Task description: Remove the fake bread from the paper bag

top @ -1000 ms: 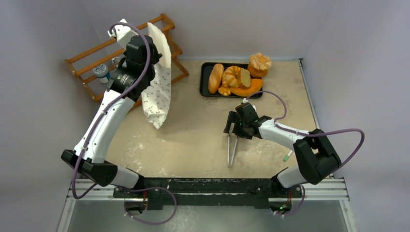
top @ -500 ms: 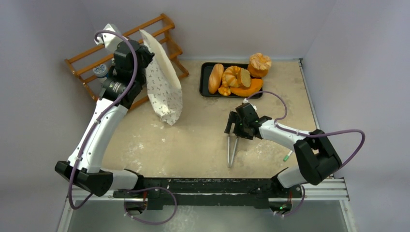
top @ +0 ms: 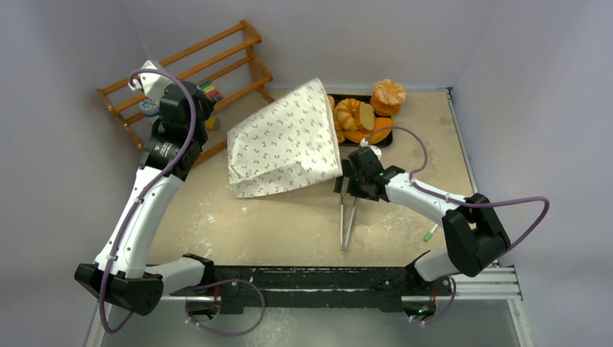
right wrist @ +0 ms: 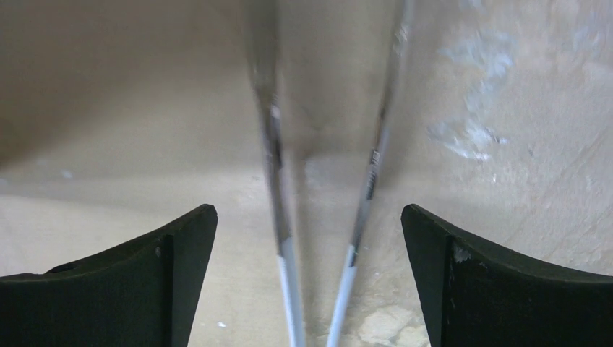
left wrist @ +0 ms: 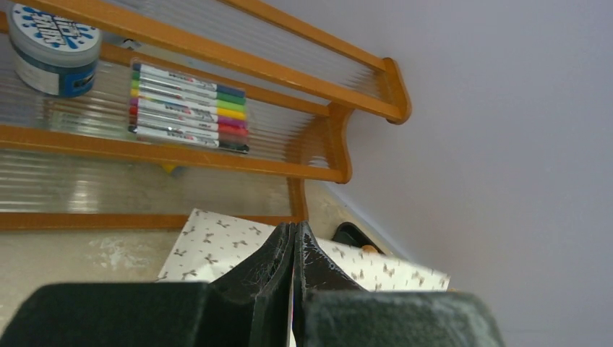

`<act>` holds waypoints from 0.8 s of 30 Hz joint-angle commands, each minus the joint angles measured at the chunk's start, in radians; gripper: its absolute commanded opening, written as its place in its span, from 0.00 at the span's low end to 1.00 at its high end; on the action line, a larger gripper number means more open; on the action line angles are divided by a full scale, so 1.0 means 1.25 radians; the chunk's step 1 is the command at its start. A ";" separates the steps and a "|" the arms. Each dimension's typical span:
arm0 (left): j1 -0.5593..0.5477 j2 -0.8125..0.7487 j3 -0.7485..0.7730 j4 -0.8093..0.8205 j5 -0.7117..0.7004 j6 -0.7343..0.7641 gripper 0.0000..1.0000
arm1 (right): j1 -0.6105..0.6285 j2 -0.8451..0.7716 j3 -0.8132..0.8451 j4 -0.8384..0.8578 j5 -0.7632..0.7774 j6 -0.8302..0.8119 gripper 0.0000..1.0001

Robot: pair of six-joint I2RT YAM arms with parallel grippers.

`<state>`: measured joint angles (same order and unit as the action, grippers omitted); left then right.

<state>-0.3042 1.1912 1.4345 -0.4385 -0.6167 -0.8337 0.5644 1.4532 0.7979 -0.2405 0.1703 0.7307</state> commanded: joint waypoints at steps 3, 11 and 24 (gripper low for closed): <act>0.011 -0.049 -0.046 -0.002 -0.018 0.011 0.00 | 0.009 0.053 0.191 -0.082 0.088 -0.036 1.00; 0.011 -0.085 -0.177 -0.005 0.012 0.004 0.00 | 0.009 0.002 0.162 -0.079 0.118 -0.026 1.00; 0.009 -0.161 -0.328 -0.031 0.031 0.001 0.00 | 0.055 0.197 0.408 -0.070 0.093 -0.164 1.00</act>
<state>-0.2947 1.0451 1.0386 -0.4896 -0.5819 -0.8284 0.6312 1.6512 1.2194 -0.3374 0.2882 0.5976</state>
